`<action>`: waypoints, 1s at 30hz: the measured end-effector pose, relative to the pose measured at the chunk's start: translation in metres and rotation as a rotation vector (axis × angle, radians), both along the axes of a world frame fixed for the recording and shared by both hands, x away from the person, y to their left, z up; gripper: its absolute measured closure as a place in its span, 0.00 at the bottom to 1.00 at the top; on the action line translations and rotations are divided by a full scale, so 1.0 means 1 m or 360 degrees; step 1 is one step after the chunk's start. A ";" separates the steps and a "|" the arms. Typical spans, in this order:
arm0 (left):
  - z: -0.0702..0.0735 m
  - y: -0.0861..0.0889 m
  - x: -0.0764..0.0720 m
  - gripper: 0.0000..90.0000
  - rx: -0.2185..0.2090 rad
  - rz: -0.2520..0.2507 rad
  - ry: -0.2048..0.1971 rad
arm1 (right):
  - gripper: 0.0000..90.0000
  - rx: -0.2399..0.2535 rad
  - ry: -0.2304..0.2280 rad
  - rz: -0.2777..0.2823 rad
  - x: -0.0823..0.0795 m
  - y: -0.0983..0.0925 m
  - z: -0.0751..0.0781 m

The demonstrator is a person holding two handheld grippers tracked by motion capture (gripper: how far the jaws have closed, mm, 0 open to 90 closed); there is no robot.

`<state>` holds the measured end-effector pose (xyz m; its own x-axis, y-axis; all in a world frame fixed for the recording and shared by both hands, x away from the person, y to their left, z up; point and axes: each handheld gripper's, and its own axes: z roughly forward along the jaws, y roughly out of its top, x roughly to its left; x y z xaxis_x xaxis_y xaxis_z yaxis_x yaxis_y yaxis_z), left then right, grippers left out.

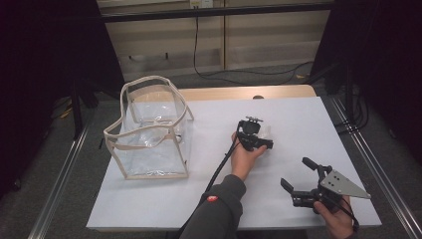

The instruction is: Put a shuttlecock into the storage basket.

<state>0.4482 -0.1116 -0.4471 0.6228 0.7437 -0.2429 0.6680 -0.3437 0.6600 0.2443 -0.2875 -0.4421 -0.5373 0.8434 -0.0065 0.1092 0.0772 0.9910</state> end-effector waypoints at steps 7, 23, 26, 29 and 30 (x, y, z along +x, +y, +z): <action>-0.004 -0.009 -0.003 0.45 0.0055 -0.0046 -0.0047 | 0.03 0.0010 0.0000 -0.0002 -0.001 -0.001 0.001; 0.003 0.006 -0.003 0.73 0.0035 -0.0115 0.0035 | 0.03 -0.0002 -0.0004 0.0003 -0.001 0.000 0.001; 0.007 0.012 -0.003 0.73 0.0059 -0.0134 0.0057 | 0.03 -0.0005 -0.0003 0.0001 -0.001 0.000 0.001; 0.011 0.017 -0.004 0.73 0.0031 -0.0141 0.0071 | 0.03 -0.0004 -0.0005 0.0001 -0.001 0.001 0.001; 0.013 0.019 -0.003 0.73 0.0030 -0.0154 0.0076 | 0.03 -0.0006 -0.0005 0.0002 -0.001 0.001 0.001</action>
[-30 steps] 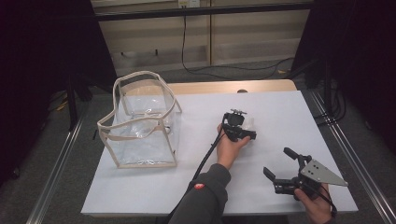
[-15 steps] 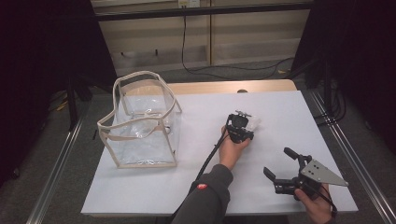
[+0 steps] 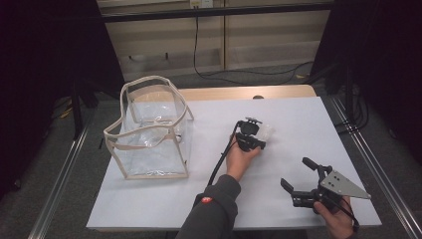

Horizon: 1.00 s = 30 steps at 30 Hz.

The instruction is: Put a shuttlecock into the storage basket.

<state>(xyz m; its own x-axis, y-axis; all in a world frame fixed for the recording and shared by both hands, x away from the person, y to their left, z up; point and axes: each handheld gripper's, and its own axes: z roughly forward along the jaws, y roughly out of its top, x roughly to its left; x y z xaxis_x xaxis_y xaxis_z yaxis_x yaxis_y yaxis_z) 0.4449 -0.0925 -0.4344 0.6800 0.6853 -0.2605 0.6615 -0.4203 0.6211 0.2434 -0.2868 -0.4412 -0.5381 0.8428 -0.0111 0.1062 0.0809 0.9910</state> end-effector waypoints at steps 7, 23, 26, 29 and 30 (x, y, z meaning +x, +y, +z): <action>0.010 0.010 -0.002 0.73 -0.0011 -0.0017 0.0017 | 0.03 0.0000 -0.0003 0.0008 0.000 0.002 0.000; 0.034 0.031 -0.005 0.73 -0.0019 -0.0076 0.0061 | 0.03 -0.0006 0.0001 0.0013 0.002 0.004 -0.001; 0.037 0.036 -0.005 0.73 -0.0006 -0.0088 0.0061 | 0.03 0.0004 0.0007 0.0012 0.001 0.004 -0.001; 0.039 0.039 -0.004 0.73 0.0000 -0.0089 0.0074 | 0.03 0.0005 0.0006 0.0009 0.002 0.003 -0.001; 0.040 0.040 -0.004 0.73 0.0004 -0.0086 0.0076 | 0.03 0.0004 0.0004 0.0012 0.002 0.003 -0.001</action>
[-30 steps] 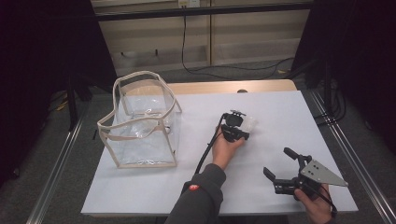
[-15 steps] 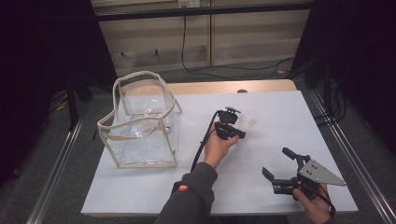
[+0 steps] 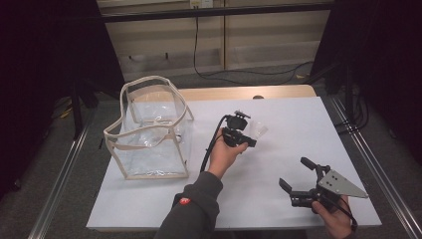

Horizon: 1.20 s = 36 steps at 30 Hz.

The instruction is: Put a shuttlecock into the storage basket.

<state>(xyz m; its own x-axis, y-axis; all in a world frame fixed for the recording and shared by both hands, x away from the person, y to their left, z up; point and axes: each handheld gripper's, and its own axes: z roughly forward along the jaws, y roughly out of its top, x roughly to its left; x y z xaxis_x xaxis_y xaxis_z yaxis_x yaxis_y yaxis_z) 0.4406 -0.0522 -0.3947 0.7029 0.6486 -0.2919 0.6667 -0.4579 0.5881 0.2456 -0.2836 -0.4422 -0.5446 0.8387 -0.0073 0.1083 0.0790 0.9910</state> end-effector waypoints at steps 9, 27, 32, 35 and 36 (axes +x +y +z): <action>0.009 0.010 -0.001 0.73 -0.0004 -0.0016 0.0011 | 0.03 -0.0005 0.0009 0.0002 0.000 0.000 -0.001; 0.027 0.031 0.002 0.73 0.0016 -0.0053 0.0043 | 0.03 -0.0008 -0.0001 0.0003 0.000 0.001 0.000; 0.030 0.034 0.002 0.73 0.0011 -0.0064 0.0056 | 0.03 -0.0003 -0.0001 0.0004 0.000 0.001 0.000; 0.033 0.036 0.002 0.73 0.0022 -0.0068 0.0049 | 0.03 -0.0004 -0.0001 0.0002 0.000 0.001 0.000; 0.034 0.037 0.002 0.73 0.0023 -0.0076 0.0053 | 0.03 -0.0008 -0.0001 0.0001 0.000 0.001 0.000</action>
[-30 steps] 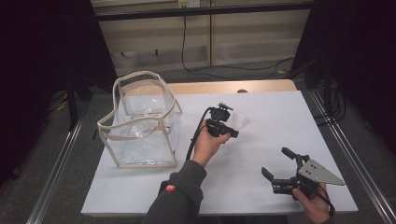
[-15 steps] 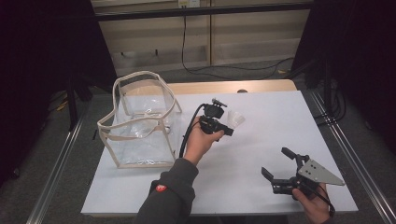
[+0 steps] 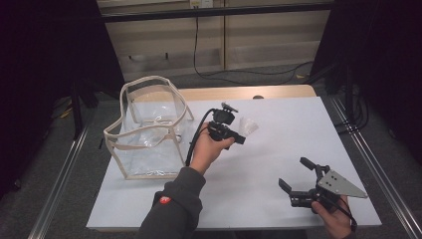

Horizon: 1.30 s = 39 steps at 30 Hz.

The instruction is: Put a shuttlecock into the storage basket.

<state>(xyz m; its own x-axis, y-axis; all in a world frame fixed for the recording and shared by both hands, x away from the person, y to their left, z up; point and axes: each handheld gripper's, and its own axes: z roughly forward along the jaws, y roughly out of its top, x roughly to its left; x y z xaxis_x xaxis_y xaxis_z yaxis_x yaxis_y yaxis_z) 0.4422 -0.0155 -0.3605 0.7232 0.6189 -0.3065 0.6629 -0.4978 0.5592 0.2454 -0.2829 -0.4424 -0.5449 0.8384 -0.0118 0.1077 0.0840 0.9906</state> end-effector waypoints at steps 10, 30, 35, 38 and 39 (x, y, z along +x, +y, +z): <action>0.013 0.006 -0.001 0.73 0.0010 -0.0025 -0.0007 | 0.03 0.0002 -0.0002 -0.0001 0.000 0.000 0.000; 0.037 0.016 0.000 0.73 0.0007 -0.0005 -0.0010 | 0.03 0.0001 -0.0004 0.0000 0.000 0.000 0.000; 0.045 0.018 0.000 0.73 0.0004 -0.0004 -0.0014 | 0.03 0.0001 -0.0006 -0.0001 0.000 0.000 0.000; 0.049 0.020 0.000 0.73 -0.0011 0.0005 -0.0010 | 0.03 0.0001 -0.0006 -0.0001 0.000 0.000 0.000; 0.051 0.020 0.001 0.73 -0.0004 0.0003 -0.0014 | 0.03 -0.0005 -0.0008 0.0001 0.000 0.000 0.000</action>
